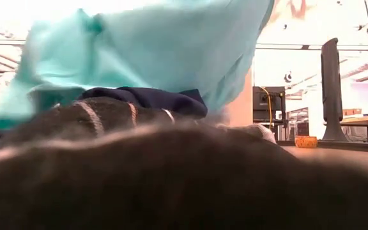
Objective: Sort clothes
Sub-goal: Put the light blue shorts into the laundry bin
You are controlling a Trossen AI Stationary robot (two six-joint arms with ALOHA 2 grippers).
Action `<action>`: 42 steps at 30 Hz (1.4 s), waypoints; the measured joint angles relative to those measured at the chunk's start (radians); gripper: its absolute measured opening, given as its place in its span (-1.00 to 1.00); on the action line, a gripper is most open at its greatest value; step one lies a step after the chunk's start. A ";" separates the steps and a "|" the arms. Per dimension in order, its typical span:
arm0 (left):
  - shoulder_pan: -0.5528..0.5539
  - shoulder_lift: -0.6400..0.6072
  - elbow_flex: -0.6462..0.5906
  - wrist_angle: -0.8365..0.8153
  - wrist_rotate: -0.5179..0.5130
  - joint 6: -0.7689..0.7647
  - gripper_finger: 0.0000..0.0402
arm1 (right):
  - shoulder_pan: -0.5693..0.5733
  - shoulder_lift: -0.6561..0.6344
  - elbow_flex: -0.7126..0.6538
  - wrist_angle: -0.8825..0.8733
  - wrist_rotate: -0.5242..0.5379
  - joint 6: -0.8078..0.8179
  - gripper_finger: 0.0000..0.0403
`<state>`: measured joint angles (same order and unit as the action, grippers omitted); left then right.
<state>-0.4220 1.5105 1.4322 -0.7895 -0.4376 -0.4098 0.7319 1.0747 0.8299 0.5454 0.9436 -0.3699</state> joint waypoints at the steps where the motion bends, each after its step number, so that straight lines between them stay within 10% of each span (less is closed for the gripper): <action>1: -0.003 0.000 0.000 -0.012 0.001 -0.007 0.02 | 0.000 -0.011 0.000 0.041 0.000 -0.053 -1.00; 8: -0.045 0.000 0.000 -0.016 -0.019 -0.029 0.06 | -0.042 -0.070 0.003 0.275 -0.004 -0.344 -1.00; 15: -0.092 -0.005 0.000 -0.010 -0.273 -0.004 0.06 | -0.122 -0.100 0.107 0.252 -0.107 -0.477 -1.00; 27: -0.023 -0.006 0.000 0.023 -0.327 -0.057 0.06 | -0.318 -0.017 0.628 -0.413 -0.299 -0.297 -1.00; 42: 0.016 -0.005 0.000 0.051 -0.239 -0.083 0.06 | -0.705 0.217 0.998 -0.650 -0.522 -0.164 -1.00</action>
<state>-0.4061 1.5051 1.4322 -0.7382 -0.6762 -0.4932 0.0273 1.2920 1.8284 -0.1050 0.4213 -0.5336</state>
